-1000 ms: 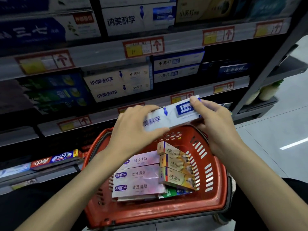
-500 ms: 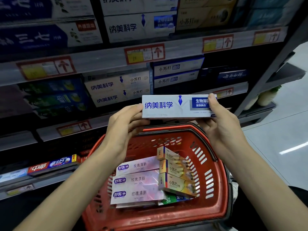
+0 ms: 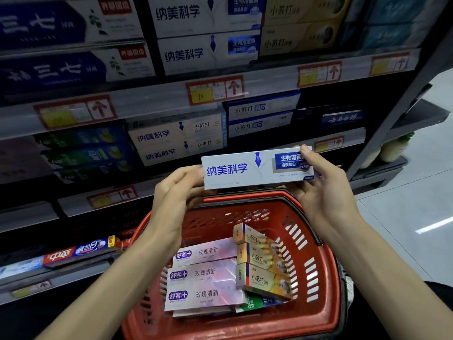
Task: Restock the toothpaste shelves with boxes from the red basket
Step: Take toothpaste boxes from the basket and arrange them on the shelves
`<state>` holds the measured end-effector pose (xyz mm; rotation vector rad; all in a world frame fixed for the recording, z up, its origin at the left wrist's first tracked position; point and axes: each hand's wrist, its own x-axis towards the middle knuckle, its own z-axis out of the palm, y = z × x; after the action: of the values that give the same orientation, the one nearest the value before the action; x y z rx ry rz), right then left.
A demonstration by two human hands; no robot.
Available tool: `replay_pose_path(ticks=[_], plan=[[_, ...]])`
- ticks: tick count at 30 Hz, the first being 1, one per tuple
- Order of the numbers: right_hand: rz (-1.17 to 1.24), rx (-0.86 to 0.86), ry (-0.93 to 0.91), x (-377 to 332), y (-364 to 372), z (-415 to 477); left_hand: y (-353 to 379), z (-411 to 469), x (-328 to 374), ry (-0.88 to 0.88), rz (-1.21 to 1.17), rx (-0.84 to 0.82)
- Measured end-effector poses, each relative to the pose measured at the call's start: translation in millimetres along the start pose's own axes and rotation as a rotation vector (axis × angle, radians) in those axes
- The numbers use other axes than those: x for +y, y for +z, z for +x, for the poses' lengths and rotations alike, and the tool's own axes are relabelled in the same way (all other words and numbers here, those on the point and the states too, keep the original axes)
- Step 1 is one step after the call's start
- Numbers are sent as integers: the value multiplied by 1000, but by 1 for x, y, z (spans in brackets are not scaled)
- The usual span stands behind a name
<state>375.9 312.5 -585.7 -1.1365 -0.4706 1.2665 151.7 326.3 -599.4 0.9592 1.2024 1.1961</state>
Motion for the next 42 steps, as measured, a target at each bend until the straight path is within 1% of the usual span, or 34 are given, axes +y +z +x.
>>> replay_pose_path(ticks=[4,7,9,11,15,19,21,24,28,33,36,39,42], plan=[[39,-99,-92,-4,4,-2,-4,4,4,101,-27,92],[-66,-177,-230,-8,9,-3,-5,5,12,215,-46,137],[-76,-191,-296,-10,14,-1,-2,4,20,284,-33,166],[-37,-200,-332,-13,20,1,1,3,27,349,-15,206],[-37,-176,-444,-23,36,7,8,3,46,465,5,308],[-44,-166,-575,-42,59,11,14,5,74,553,-41,410],[-17,-144,-638,-52,69,16,17,9,89,592,-39,443],[-44,-124,-715,-68,84,25,22,15,110,657,42,455],[-159,-95,-797,-90,104,40,33,28,138,720,128,484],[-165,-58,-894,-113,126,63,42,50,165,754,148,516],[-188,-64,-945,-125,138,72,45,58,172,742,150,481],[-215,-82,-923,-131,147,81,50,63,177,707,130,419],[-240,-142,-953,-130,152,88,53,67,184,681,132,389]])
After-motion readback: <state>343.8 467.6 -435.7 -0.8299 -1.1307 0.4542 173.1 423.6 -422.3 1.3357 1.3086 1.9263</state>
